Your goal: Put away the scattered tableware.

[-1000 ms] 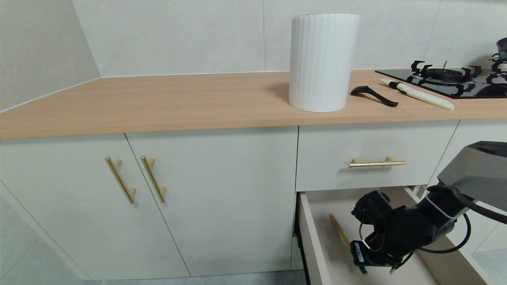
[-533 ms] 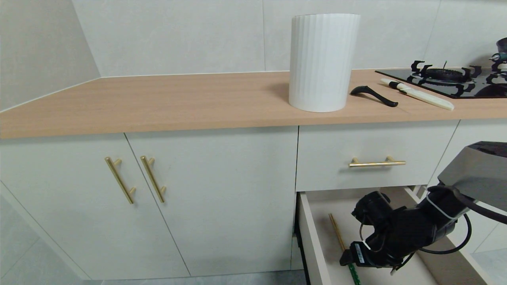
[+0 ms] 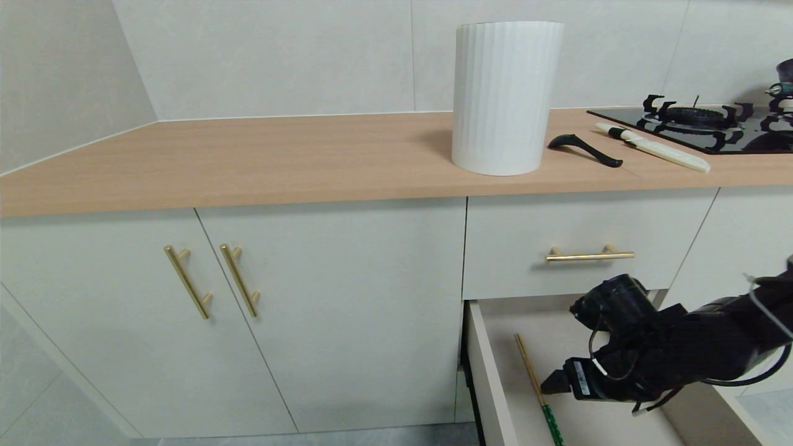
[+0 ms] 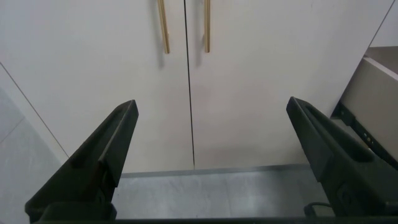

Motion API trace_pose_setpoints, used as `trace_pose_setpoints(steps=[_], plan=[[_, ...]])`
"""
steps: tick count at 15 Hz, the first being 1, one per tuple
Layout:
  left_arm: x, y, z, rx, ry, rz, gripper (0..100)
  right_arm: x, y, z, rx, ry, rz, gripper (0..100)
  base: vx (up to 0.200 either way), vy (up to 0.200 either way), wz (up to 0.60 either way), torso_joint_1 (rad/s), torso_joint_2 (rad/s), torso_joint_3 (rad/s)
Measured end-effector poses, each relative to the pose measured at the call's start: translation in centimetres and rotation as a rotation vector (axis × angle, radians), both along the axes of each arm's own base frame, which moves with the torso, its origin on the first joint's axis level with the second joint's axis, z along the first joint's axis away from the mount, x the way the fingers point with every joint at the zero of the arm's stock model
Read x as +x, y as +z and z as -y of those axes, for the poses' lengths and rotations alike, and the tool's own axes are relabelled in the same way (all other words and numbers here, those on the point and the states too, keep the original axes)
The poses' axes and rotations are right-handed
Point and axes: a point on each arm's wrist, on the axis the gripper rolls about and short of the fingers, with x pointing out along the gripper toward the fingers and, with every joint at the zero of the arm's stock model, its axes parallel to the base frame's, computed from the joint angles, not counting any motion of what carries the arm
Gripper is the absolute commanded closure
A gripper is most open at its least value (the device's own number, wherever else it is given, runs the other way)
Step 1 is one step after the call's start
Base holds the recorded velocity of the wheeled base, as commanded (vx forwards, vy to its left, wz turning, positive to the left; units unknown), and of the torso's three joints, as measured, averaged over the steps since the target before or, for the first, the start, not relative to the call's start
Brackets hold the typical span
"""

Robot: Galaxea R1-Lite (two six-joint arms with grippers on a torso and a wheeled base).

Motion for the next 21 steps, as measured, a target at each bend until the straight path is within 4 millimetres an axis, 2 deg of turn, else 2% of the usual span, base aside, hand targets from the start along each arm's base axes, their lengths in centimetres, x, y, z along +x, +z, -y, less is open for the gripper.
trace_pose_setpoints(steps=[7, 10, 14, 21], plan=[[0.0, 0.0, 0.0, 0.0, 0.0, 0.0, 0, -5.4, 11.2, 3.3, 0.079, -0.026, 0.272, 0, 0.0, 0.0, 0.0, 0.0, 0.0, 0.0], [0.0, 0.0, 0.0, 0.0, 0.0, 0.0, 0, -6.7, 14.2, 5.0, 0.106, -0.079, 0.403, 0, 0.0, 0.0, 0.0, 0.0, 0.0, 0.0], [0.0, 0.0, 0.0, 0.0, 0.0, 0.0, 0, -7.8, 16.0, 6.1, 0.107, -0.088, 0.493, 0, 0.0, 0.0, 0.0, 0.0, 0.0, 0.0], [0.0, 0.0, 0.0, 0.0, 0.0, 0.0, 0, -8.4, 16.3, 6.3, 0.083, -0.072, 0.522, 0, 0.0, 0.0, 0.0, 0.005, -0.04, -0.033]])
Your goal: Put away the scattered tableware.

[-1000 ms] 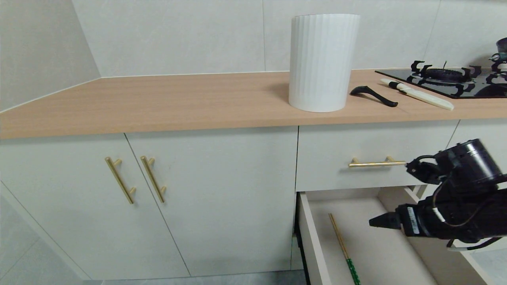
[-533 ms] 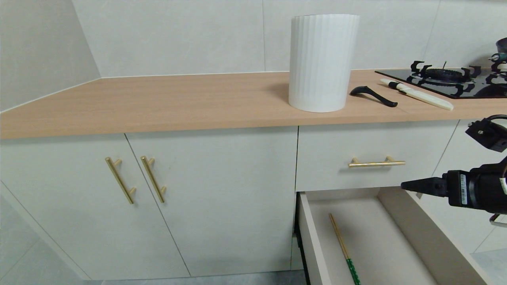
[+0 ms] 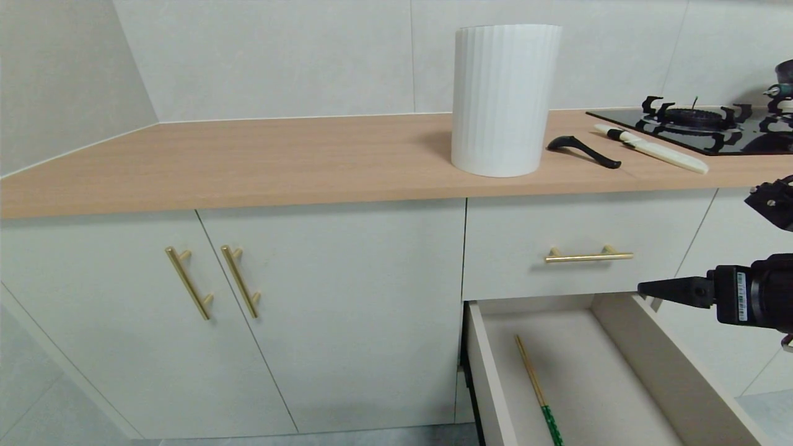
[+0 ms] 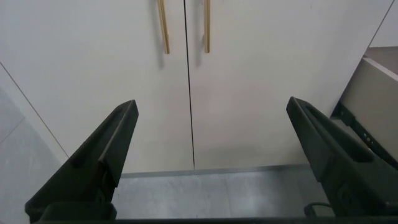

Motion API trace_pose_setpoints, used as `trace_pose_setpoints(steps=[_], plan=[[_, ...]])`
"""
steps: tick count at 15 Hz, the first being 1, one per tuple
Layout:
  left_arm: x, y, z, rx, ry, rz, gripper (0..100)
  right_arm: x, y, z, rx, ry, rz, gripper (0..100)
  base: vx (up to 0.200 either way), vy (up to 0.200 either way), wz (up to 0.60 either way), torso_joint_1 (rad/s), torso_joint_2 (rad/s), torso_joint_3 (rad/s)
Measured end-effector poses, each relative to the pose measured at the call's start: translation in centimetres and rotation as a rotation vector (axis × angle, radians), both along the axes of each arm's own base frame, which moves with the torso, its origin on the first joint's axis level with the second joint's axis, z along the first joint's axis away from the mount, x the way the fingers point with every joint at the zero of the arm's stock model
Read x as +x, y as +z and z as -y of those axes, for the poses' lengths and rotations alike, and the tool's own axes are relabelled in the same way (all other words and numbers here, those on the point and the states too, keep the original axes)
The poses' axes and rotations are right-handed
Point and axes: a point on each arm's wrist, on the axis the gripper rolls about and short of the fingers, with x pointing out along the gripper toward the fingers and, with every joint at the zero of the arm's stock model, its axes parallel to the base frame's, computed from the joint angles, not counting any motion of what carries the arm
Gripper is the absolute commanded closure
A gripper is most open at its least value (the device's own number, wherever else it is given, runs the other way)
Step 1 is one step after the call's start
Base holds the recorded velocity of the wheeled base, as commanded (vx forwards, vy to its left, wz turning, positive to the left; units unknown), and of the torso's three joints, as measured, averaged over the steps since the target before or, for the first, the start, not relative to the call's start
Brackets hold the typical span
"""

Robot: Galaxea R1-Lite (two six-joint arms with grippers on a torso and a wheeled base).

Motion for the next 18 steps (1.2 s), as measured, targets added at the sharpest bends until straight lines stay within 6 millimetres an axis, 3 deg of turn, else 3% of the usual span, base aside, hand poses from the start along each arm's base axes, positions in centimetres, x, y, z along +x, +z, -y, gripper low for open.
trace_pose_setpoints(steps=[3, 18], plan=[[0.0, 0.0, 0.0, 0.0, 0.0, 0.0, 0, -0.1, 0.05, 0.02, 0.0, 0.001, 0.004, 0, 0.0, 0.0, 0.0, 0.087, -0.22, -0.287], [0.0, 0.02, 0.0, 0.0, 0.0, 0.001, 0, -0.33, -0.35, 0.08, -0.036, 0.023, 0.003, 0, 0.0, 0.0, 0.0, 0.17, -0.5, -0.3]])
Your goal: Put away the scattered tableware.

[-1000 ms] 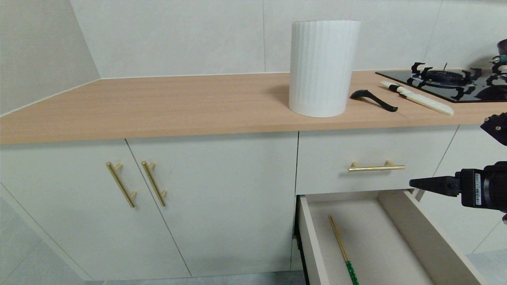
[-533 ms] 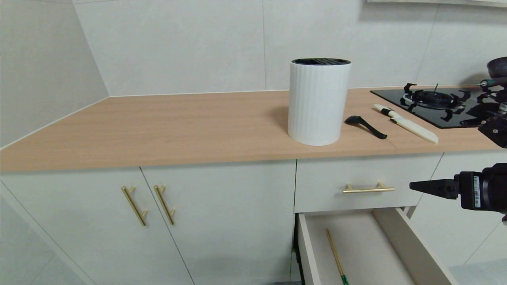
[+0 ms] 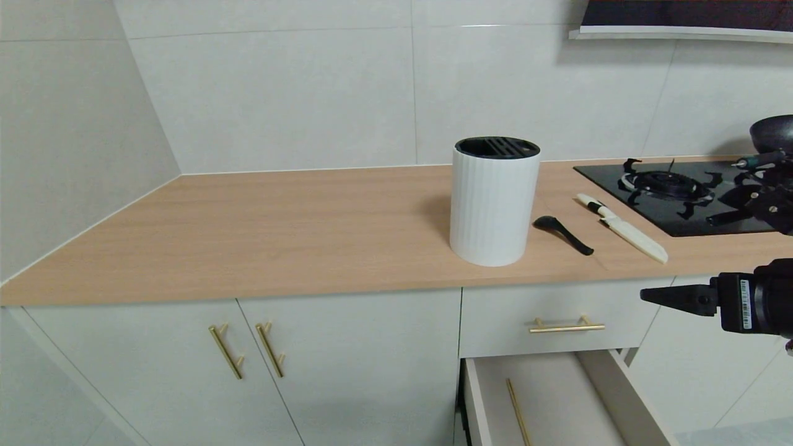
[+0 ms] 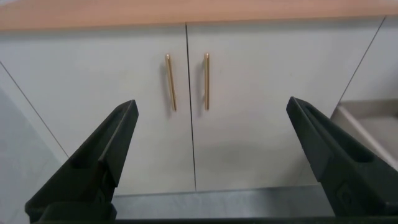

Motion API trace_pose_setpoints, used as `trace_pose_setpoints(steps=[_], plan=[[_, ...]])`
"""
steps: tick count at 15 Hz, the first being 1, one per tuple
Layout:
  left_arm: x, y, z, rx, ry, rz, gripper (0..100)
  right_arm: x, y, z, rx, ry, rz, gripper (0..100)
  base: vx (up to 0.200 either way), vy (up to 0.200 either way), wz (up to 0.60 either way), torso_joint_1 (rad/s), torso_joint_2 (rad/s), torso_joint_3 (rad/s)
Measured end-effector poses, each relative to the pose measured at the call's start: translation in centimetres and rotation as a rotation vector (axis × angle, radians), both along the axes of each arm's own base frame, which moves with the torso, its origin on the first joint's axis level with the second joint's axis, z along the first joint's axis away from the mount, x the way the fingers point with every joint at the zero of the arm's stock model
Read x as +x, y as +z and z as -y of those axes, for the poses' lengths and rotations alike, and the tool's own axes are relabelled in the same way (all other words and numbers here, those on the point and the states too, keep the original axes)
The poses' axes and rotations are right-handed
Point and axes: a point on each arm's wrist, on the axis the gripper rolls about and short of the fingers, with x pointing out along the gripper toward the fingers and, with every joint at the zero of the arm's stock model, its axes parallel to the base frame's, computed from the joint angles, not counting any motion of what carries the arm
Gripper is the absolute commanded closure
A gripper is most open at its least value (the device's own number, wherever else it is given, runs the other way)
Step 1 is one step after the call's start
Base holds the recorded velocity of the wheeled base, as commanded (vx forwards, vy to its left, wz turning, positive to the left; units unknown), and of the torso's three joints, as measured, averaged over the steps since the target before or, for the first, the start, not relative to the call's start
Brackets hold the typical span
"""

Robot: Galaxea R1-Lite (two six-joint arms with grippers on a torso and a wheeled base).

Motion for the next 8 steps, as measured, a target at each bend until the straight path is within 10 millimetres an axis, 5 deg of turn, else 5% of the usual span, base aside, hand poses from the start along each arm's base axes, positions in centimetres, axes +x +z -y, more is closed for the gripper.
trace_pose_setpoints(steps=[5, 8], plan=[[0.0, 0.0, 0.0, 0.0, 0.0, -0.001, 0, 0.3, -0.6, -0.1, -0.055, 0.038, 0.012, 0, 0.0, 0.0, 0.0, 0.055, -0.13, -0.076], [0.0, 0.0, 0.0, 0.0, 0.0, -0.001, 0, 2.7, -0.2, 0.2, -0.04, -0.003, 0.113, 0, 0.0, 0.0, 0.0, 0.0, 0.0, 0.0]])
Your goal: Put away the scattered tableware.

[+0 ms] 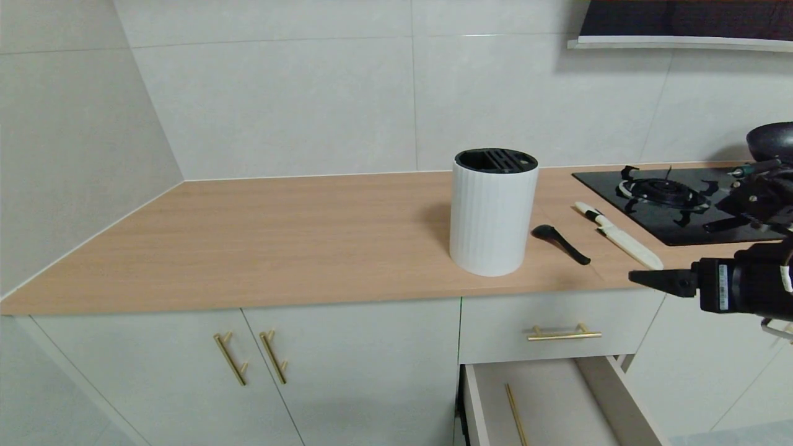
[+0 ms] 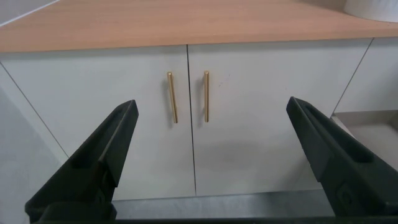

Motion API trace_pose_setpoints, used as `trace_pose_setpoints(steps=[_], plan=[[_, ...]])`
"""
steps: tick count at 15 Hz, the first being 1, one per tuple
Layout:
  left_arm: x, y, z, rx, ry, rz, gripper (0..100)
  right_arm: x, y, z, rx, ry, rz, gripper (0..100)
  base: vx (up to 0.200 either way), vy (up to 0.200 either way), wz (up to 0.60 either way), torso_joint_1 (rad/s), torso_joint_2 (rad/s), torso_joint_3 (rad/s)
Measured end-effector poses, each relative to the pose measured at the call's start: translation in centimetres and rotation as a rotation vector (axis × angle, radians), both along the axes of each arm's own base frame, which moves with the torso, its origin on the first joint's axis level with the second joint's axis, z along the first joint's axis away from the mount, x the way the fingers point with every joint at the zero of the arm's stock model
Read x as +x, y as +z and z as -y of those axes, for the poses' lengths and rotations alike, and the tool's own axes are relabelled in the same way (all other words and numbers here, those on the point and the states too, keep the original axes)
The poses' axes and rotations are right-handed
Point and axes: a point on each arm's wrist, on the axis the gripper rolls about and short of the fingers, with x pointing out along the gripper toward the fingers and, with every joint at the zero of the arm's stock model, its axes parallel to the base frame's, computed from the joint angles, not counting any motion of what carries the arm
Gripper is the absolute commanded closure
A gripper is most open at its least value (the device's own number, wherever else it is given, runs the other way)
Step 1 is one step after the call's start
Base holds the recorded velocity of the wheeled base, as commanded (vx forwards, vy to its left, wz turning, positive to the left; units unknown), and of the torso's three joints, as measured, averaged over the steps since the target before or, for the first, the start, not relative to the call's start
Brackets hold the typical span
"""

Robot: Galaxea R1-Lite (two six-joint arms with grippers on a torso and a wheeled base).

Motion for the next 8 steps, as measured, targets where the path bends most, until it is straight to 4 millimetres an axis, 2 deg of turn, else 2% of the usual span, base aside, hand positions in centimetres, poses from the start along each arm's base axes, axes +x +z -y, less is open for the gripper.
trace_pose_setpoints(steps=[2, 5, 8], plan=[[0.0, 0.0, 0.0, 0.0, 0.0, 0.0, 0, 2.4, 0.1, 0.5, 0.011, -0.037, 0.064, 0, 0.0, 0.0, 0.0, 0.0, 0.0, 0.0], [0.0, 0.0, 0.0, 0.0, 0.0, 0.0, 0, 7.6, -0.3, 0.7, 0.022, -0.067, 0.142, 0, 0.0, 0.0, 0.0, 0.0, 0.0, 0.0], [0.0, 0.0, 0.0, 0.0, 0.0, 0.0, 0, 12.3, -2.3, 0.5, -0.022, -0.036, 0.196, 0, 0.0, 0.0, 0.0, 0.0, 0.0, 0.0]])
